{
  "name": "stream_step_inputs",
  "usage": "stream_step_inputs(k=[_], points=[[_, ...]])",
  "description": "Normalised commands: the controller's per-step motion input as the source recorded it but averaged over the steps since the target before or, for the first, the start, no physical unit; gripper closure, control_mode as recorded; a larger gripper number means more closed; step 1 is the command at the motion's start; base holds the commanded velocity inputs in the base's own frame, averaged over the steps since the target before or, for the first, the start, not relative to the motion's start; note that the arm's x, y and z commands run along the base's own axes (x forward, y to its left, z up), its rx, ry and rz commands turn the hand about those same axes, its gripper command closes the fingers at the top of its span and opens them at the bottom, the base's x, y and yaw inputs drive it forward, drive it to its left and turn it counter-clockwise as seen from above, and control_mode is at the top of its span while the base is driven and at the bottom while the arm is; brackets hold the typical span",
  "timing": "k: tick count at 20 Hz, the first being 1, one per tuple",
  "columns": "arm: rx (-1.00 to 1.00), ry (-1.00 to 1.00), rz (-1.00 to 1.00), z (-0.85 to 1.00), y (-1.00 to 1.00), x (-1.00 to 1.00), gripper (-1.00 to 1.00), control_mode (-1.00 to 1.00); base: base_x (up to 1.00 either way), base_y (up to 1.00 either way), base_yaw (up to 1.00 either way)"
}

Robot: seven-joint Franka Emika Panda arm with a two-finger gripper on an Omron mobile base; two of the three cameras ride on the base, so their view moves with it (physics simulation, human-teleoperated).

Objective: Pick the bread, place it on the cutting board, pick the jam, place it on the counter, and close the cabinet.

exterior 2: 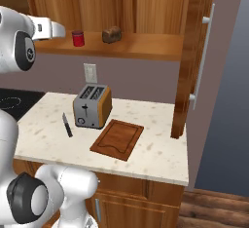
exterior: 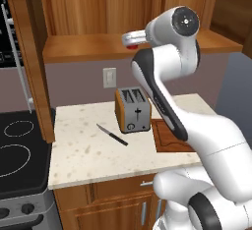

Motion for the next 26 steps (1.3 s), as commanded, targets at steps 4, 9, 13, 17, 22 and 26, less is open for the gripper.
stream_step_inputs(k=[4, 9, 13, 17, 22, 26], points=[[0.00, 0.00, 0.00, 0.11, 0.00, 0.08, -1.00, -1.00, 0.00, 0.00, 0.00], [0.00, 0.00, 0.00, 0.01, 0.00, 0.08, -1.00, -1.00, 0.00, 0.00, 0.00], [0.00, 0.00, 0.00, 0.00, 0.00, 0.01, -1.00, -1.00, 0.00, 0.00, 0.00], [0.00, 0.00, 0.00, 0.00, 0.00, 0.00, -1.00, -1.00, 0.00, 0.00, 0.00], [0.00, 0.00, 0.00, 0.00, 0.00, 0.00, -1.00, -1.00, 0.00, 0.00, 0.00], [0.00, 0.00, 0.00, -0.02, 0.00, 0.00, -1.00, -1.00, 0.00, 0.00, 0.00]])
